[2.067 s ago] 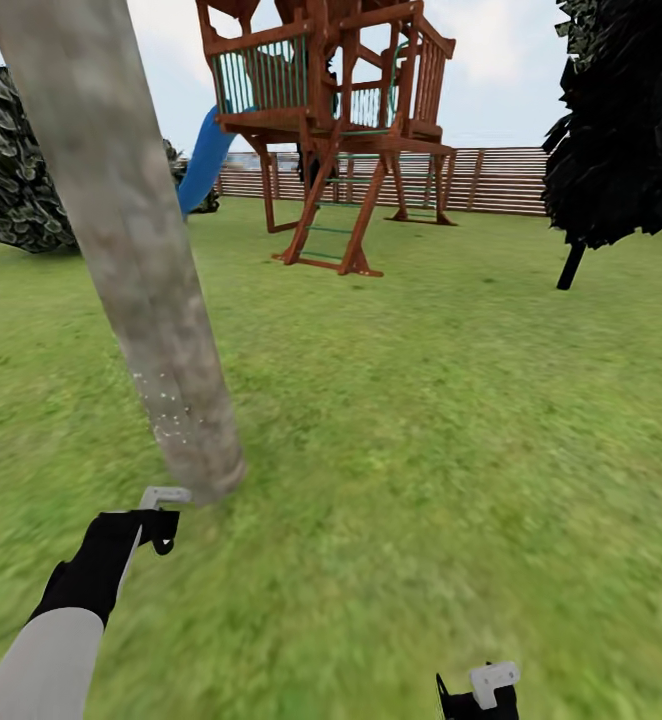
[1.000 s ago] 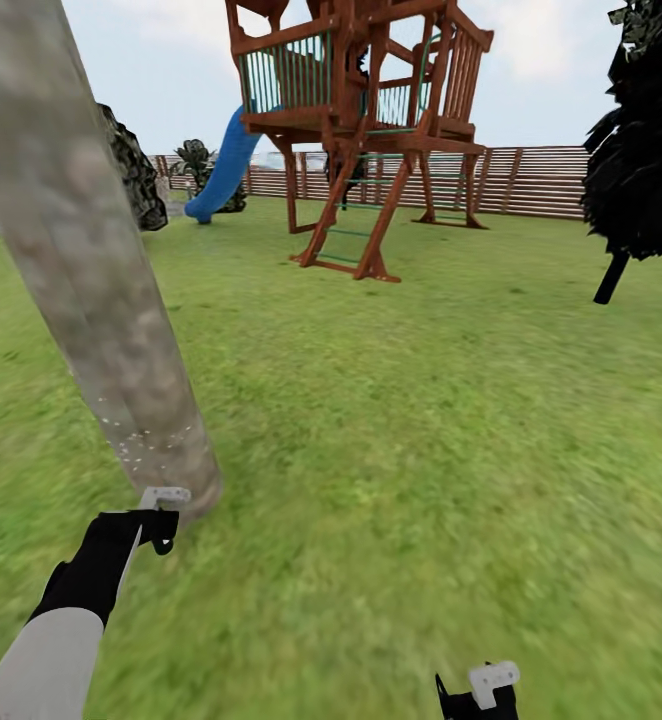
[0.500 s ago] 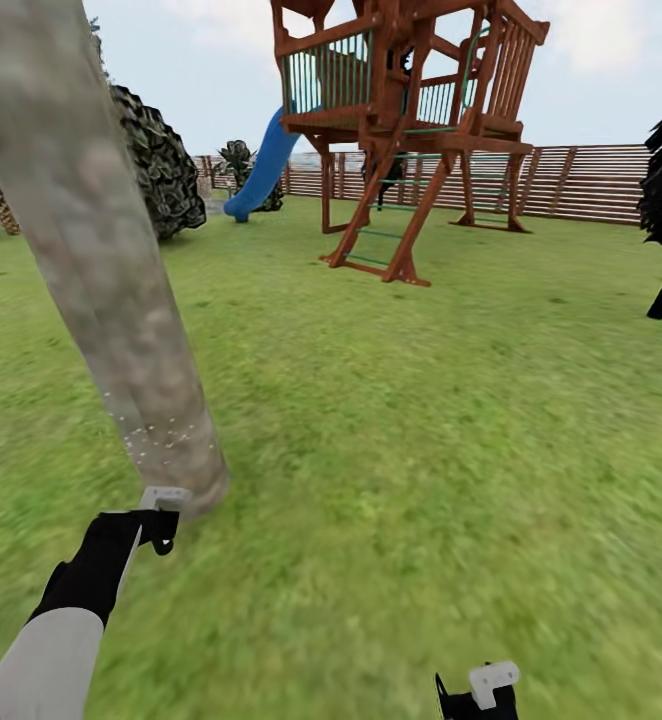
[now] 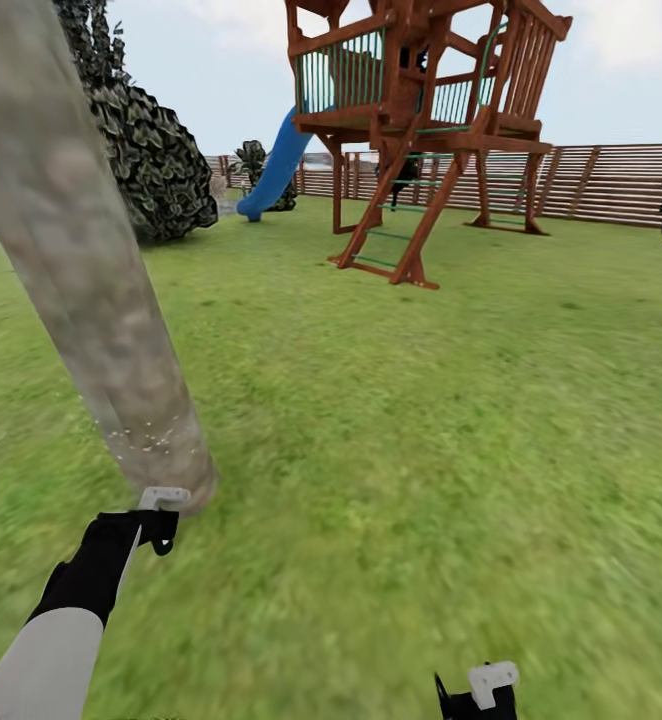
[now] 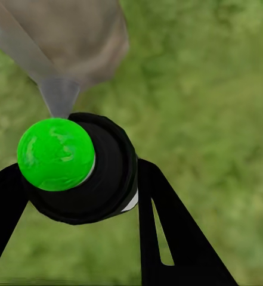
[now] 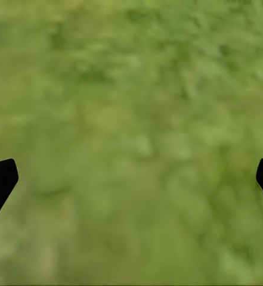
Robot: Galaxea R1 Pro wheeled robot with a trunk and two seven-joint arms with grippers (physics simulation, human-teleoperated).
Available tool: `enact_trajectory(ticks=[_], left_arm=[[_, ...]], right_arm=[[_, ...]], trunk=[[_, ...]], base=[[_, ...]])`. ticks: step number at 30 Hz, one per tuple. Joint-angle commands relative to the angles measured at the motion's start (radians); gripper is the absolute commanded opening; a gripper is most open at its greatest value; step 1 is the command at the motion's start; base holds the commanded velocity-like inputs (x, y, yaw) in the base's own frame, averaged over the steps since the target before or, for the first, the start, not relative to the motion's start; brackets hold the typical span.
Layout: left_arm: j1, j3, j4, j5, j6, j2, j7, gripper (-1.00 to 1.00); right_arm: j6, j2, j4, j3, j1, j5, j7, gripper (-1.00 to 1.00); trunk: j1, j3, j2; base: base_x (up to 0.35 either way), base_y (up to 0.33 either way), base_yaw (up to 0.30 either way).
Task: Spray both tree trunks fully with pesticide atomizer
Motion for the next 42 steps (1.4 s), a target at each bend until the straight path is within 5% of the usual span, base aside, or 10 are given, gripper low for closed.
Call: enact_trajectory(ticks=[1, 32, 34, 42], left_arm=[[0.0, 0.0, 0.0, 0.0, 0.0, 0.0, 0.0, -1.0], [-0.001, 0.002, -0.01, 0.002, 0.003, -0.001, -0.004, -1.0], [-0.013, -0.004, -0.017, 0.001, 0.011, -0.034, -0.009, -1.0], [-0.146, -0.006, -0.018, 0.001, 0.07, -0.071, -0.011, -1.0]], right_arm=[[0.0, 0.0, 0.0, 0.0, 0.0, 0.0, 0.0, 1.0], [0.0, -0.001, 0.0, 0.0, 0.0, 0.0, -0.001, 1.0], [0.0, -0.001, 0.0, 0.0, 0.0, 0.0, -0.002, 1.0], [0.0, -0.002, 0.0, 0.0, 0.0, 0.0, -0.002, 1.0]], trunk=[[0.0, 0.0, 0.0], [0.0, 0.0, 0.0], [0.0, 0.0, 0.0], [0.0, 0.0, 0.0]], base=[[0.104, -0.268, 0.276], [0.139, -0.234, 0.201], [0.001, -0.003, 0.277], [0.0, 0.0, 0.188]])
